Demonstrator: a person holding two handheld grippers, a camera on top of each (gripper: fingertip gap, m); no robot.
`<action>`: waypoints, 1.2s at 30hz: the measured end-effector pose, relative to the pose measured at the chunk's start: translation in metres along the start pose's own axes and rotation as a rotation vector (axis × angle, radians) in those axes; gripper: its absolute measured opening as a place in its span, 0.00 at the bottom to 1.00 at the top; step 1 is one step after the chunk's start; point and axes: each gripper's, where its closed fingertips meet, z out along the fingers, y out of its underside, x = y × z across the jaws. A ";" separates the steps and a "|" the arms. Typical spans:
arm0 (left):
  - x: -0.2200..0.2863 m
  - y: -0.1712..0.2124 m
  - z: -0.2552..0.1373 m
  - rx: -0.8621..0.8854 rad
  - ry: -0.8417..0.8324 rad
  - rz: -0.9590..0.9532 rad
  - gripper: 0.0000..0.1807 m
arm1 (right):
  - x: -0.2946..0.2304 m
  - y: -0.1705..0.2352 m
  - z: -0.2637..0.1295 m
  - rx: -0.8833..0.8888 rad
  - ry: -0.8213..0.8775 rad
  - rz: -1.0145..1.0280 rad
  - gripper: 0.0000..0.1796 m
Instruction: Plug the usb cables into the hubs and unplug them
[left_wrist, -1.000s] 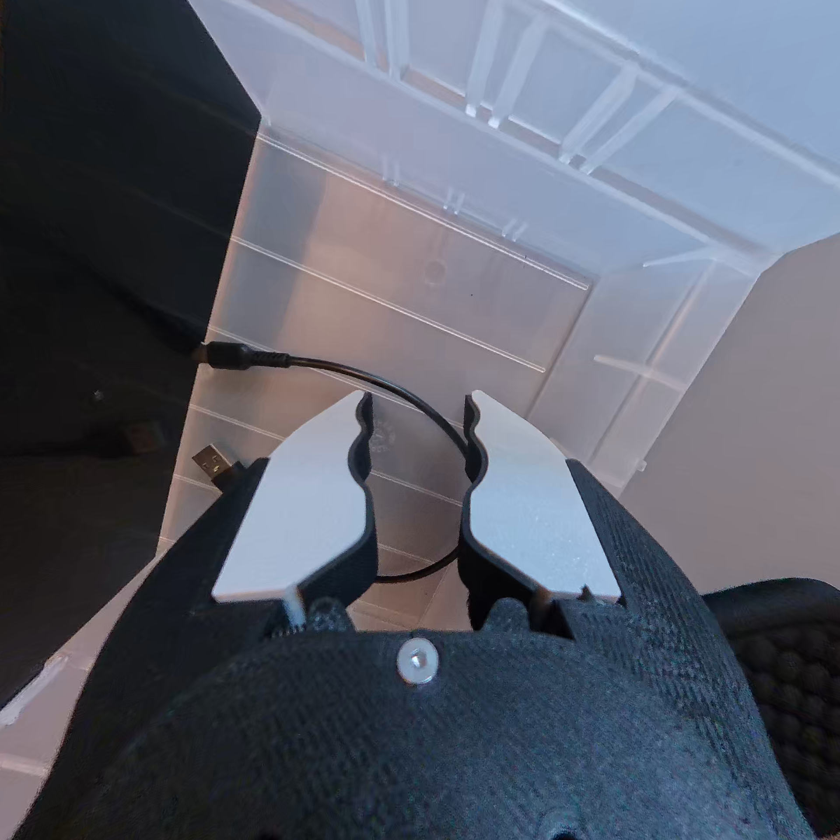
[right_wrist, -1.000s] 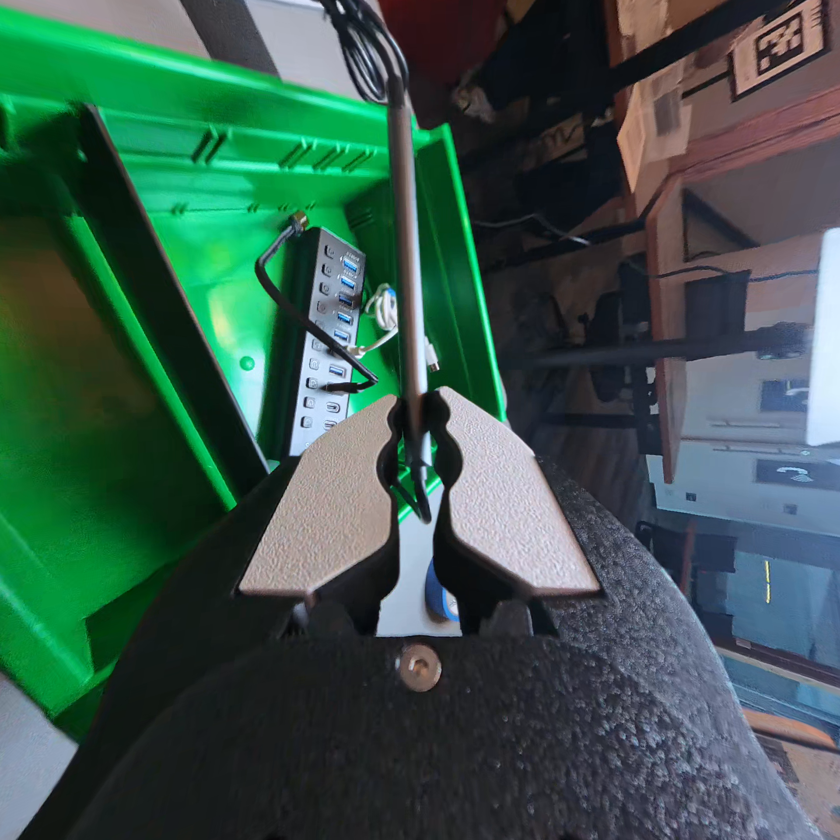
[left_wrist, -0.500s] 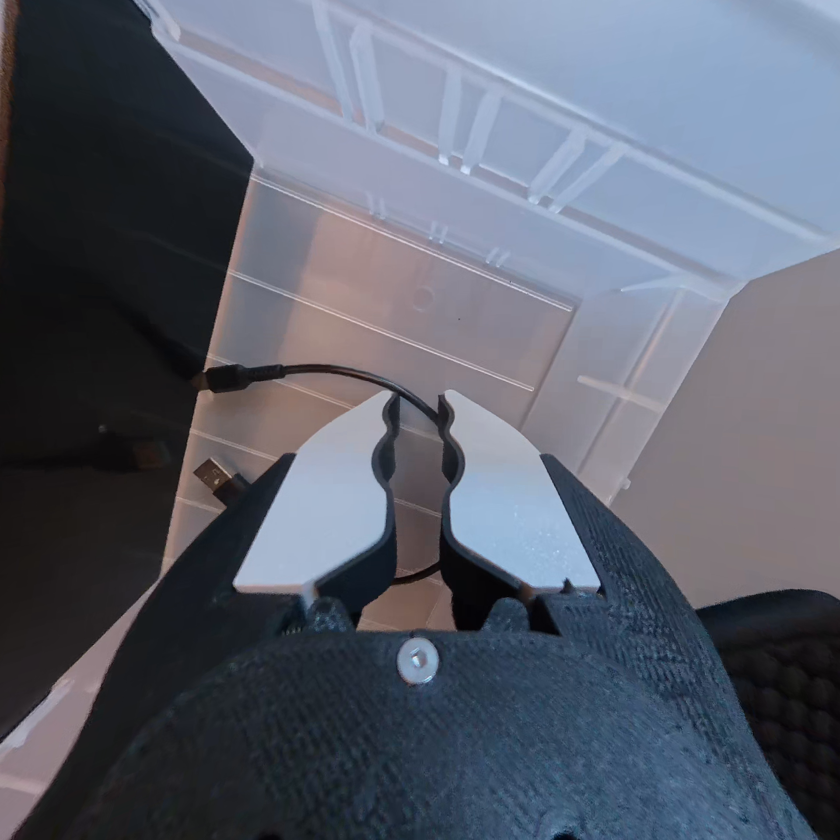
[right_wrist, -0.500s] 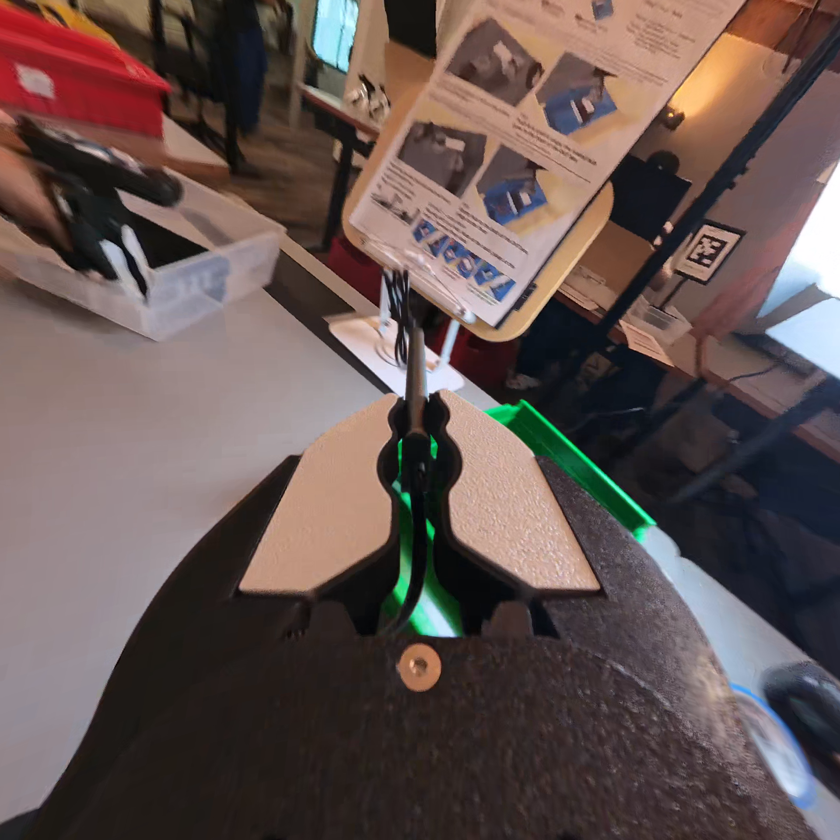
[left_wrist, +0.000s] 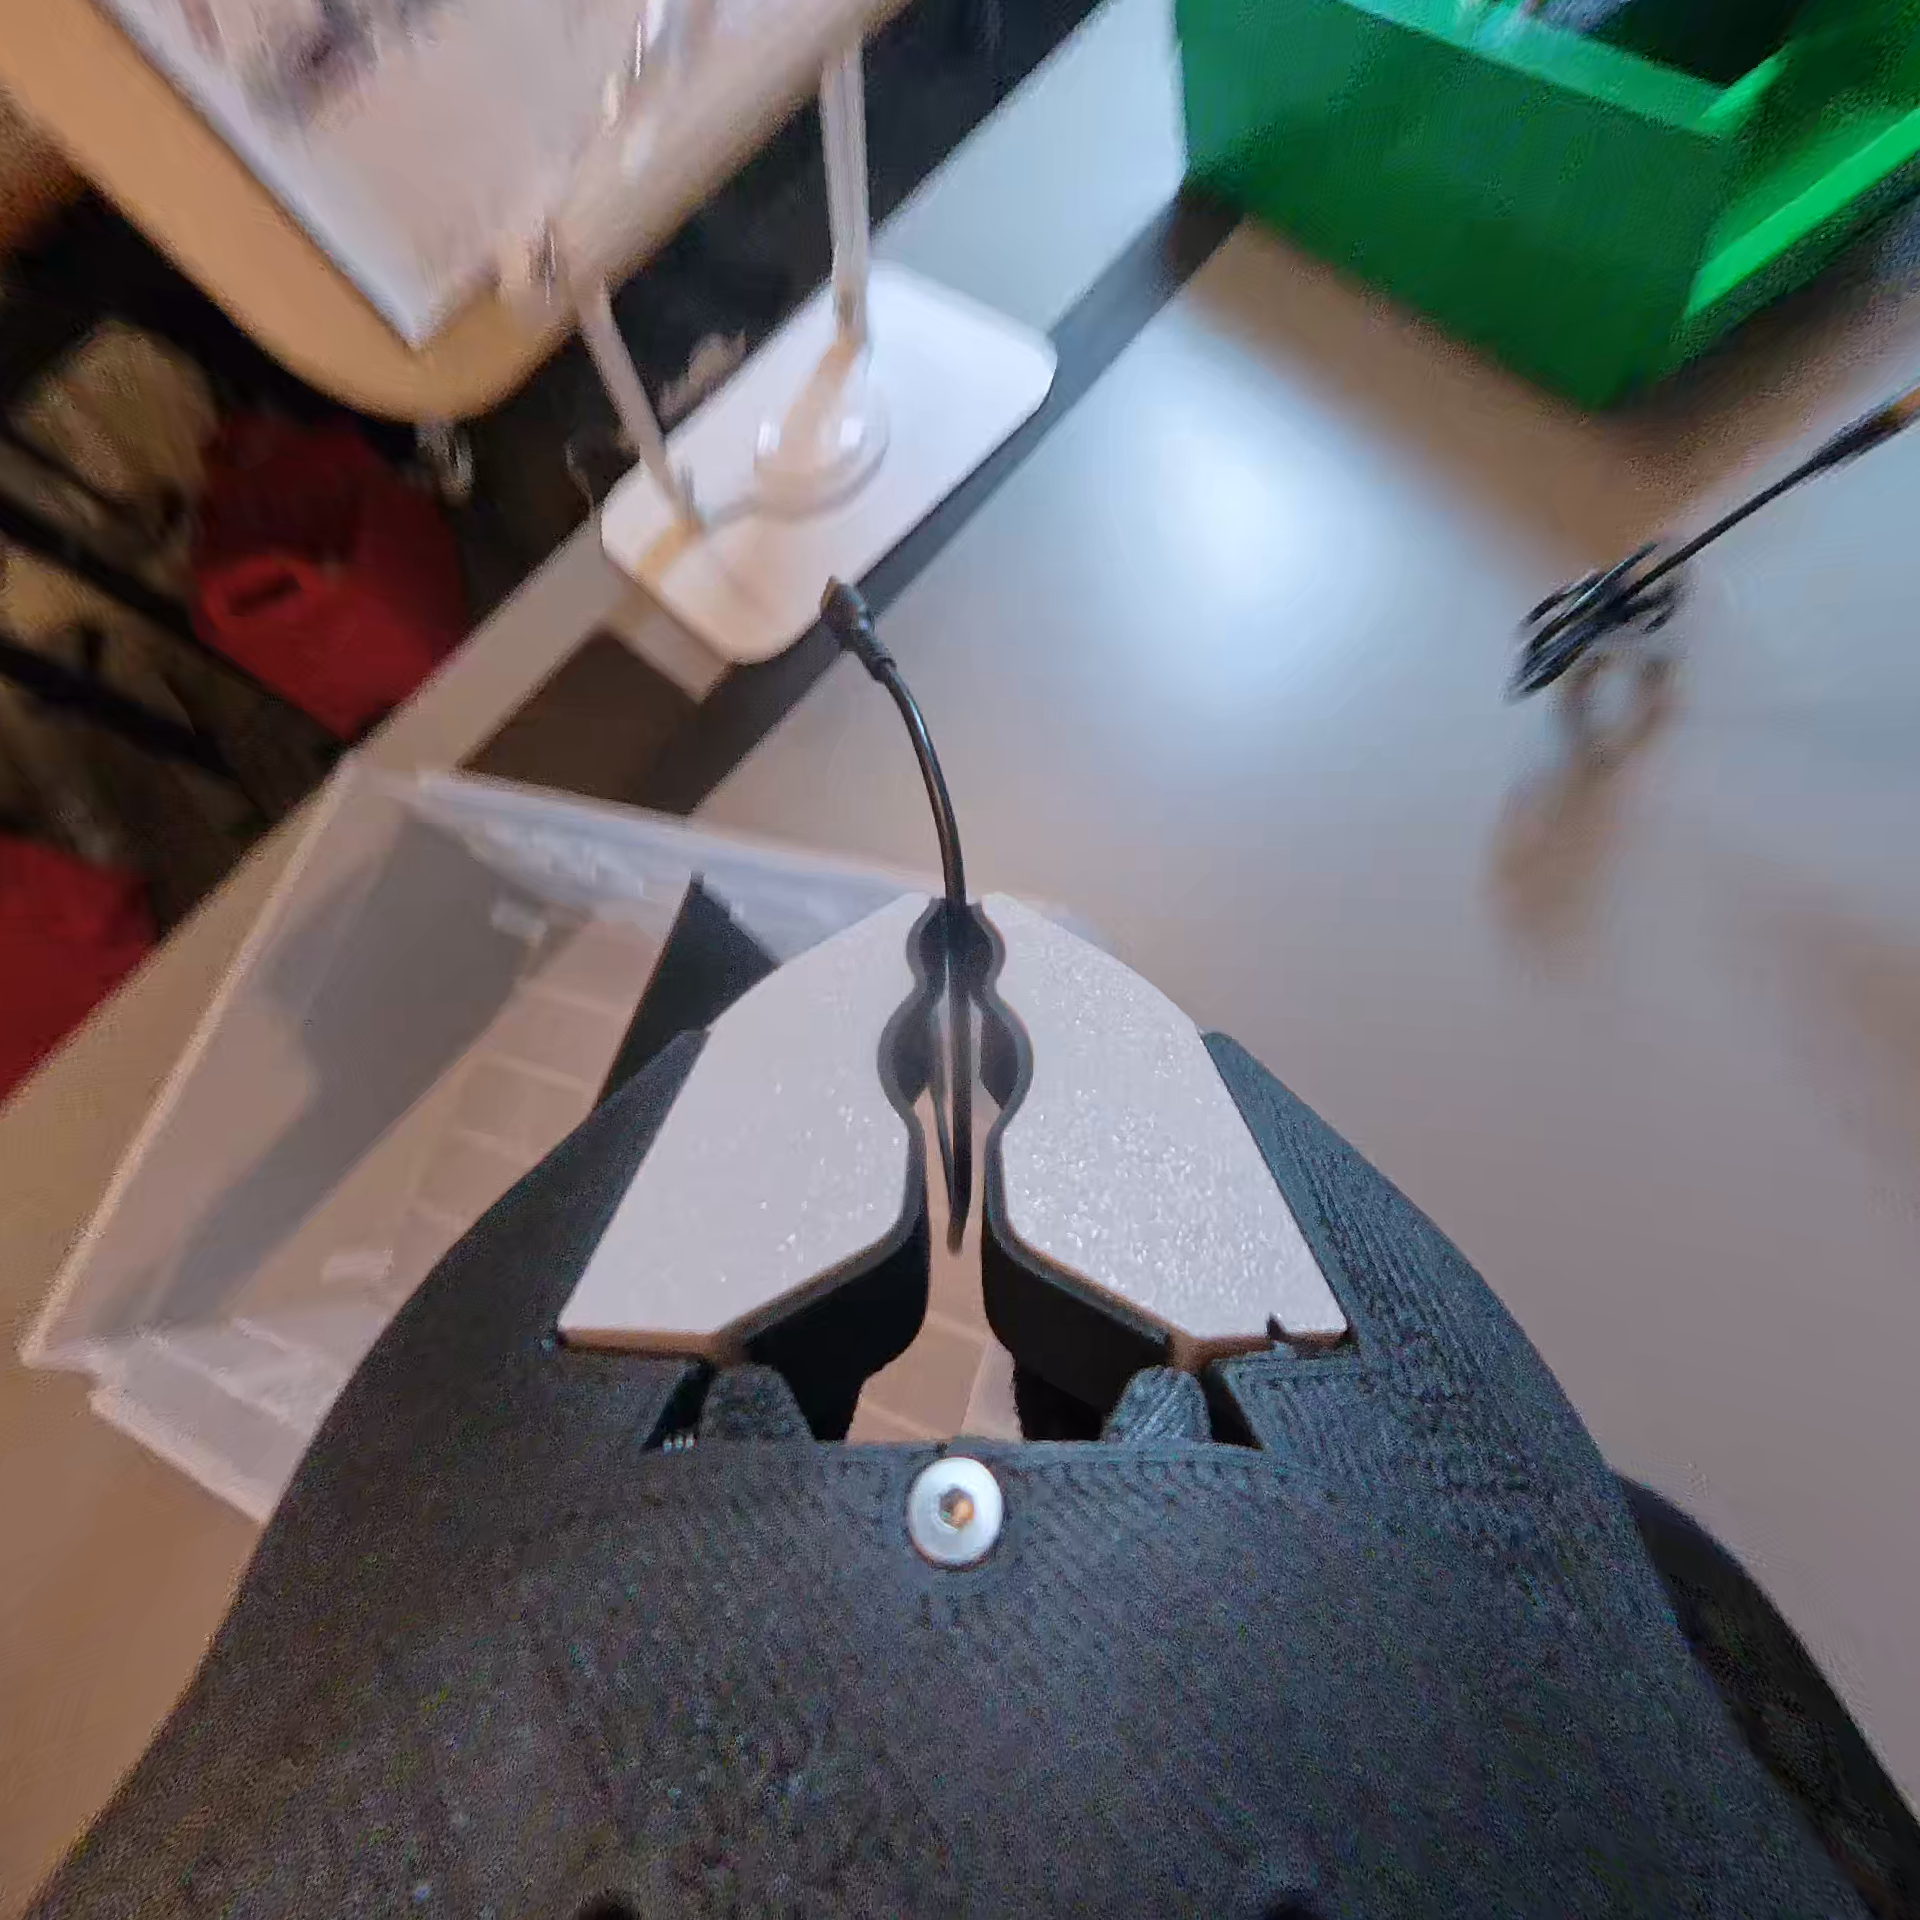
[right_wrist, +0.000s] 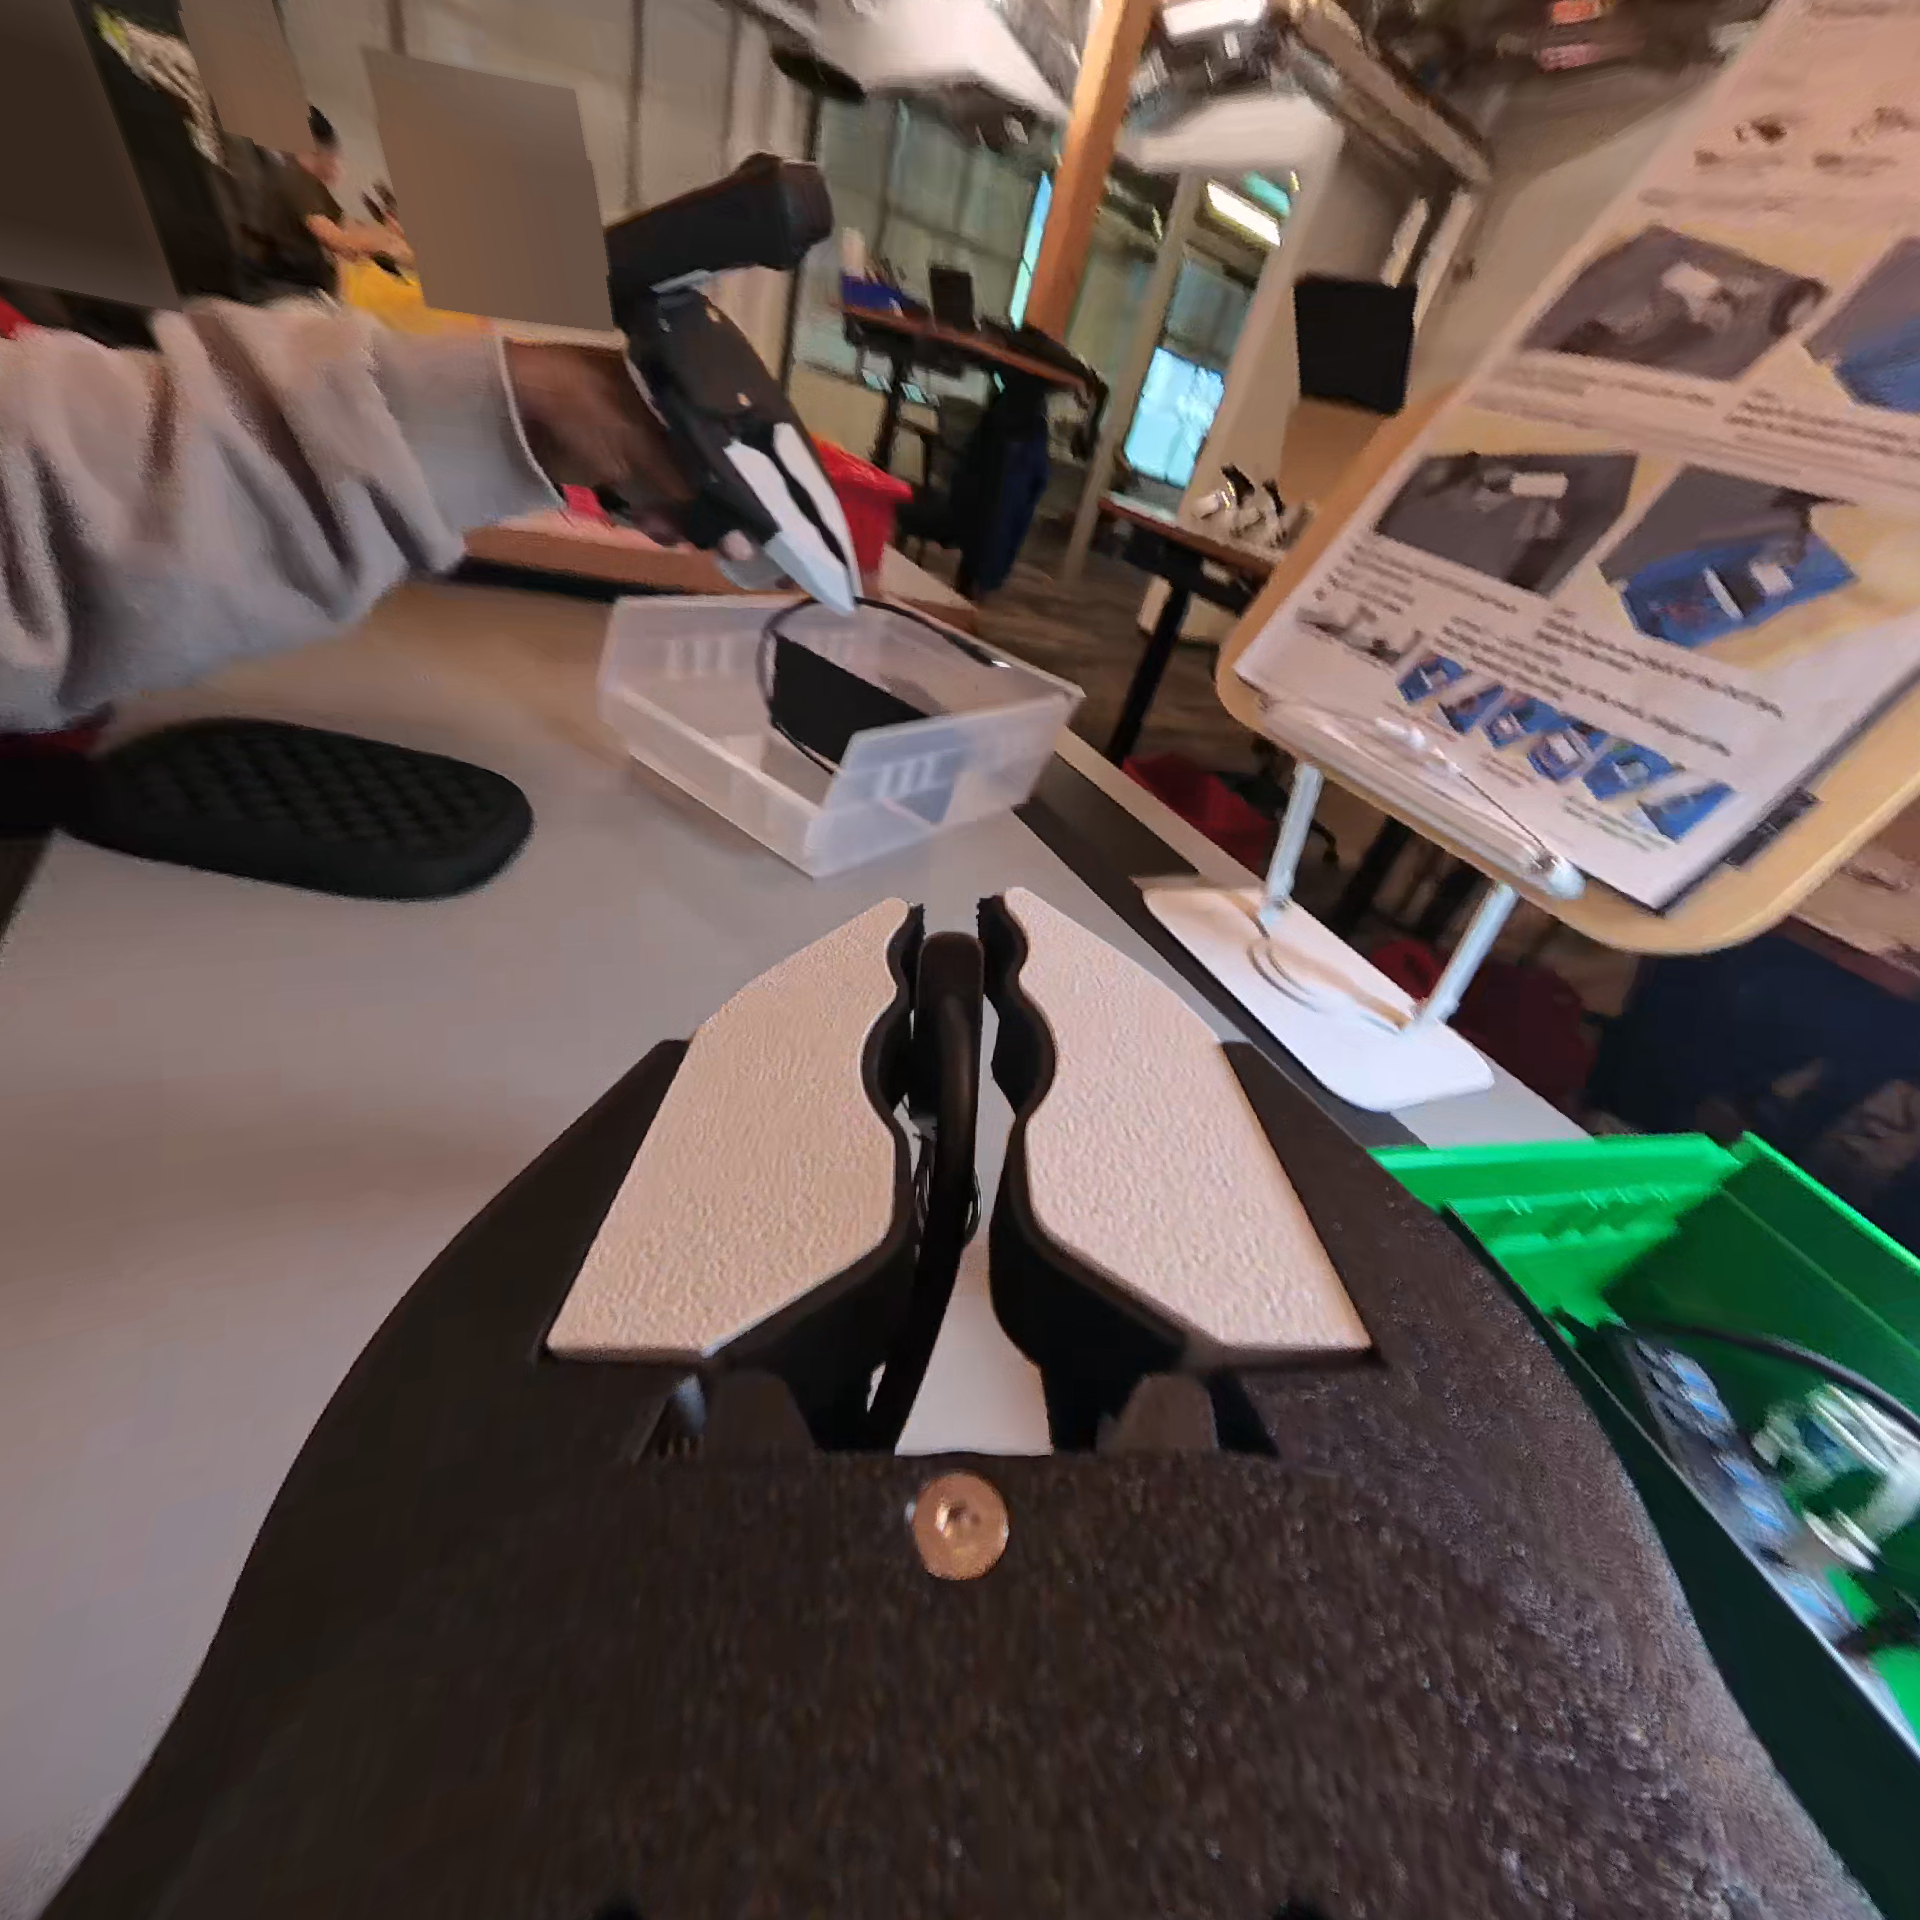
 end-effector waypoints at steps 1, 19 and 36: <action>0.011 -0.018 -0.010 0.070 0.012 0.033 0.02 | -0.005 -0.002 0.004 0.043 -0.028 0.008 0.06; 0.177 -0.024 0.038 0.391 0.821 -0.189 0.02 | -0.024 0.065 -0.003 -0.184 -0.186 -0.030 0.06; 0.168 -0.011 0.083 0.195 0.430 -0.052 0.21 | 0.015 0.097 -0.023 -0.370 -0.030 -0.021 0.07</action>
